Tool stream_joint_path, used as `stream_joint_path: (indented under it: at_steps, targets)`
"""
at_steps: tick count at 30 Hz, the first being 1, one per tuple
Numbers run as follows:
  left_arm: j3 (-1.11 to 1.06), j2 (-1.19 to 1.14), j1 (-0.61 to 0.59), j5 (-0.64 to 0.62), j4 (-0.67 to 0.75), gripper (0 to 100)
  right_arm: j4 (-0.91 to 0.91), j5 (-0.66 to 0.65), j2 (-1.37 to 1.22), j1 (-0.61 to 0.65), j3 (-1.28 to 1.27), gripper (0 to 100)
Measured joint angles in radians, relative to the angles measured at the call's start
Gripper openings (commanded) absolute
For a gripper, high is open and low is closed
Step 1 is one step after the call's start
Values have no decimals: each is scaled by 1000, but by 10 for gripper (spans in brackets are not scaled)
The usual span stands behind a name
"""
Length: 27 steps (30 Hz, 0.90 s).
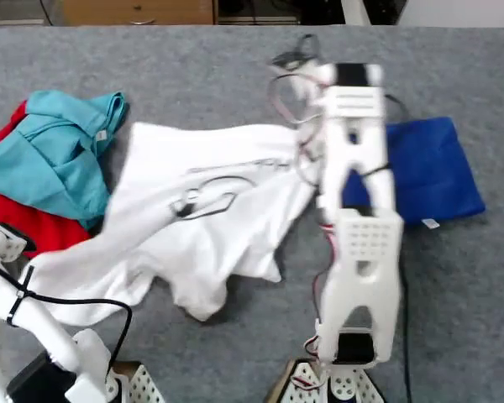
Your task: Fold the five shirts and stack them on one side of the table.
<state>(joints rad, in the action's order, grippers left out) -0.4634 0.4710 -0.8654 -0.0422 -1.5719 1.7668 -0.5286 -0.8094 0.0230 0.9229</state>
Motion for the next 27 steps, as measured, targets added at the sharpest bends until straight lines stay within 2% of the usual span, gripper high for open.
stream_joint_path:
  at_steps: [18, 24, 27]
  targets:
    - [0, 0, 0, 2, 0, 225, 0, -321, 523, -423, -516, 19]
    - [0, 0, 0, 2, 0, 225, 0, -404, 694, -482, -603, 218]
    - [0, 0, 0, 2, 0, 225, 0, -408, 793, -462, -611, 267]
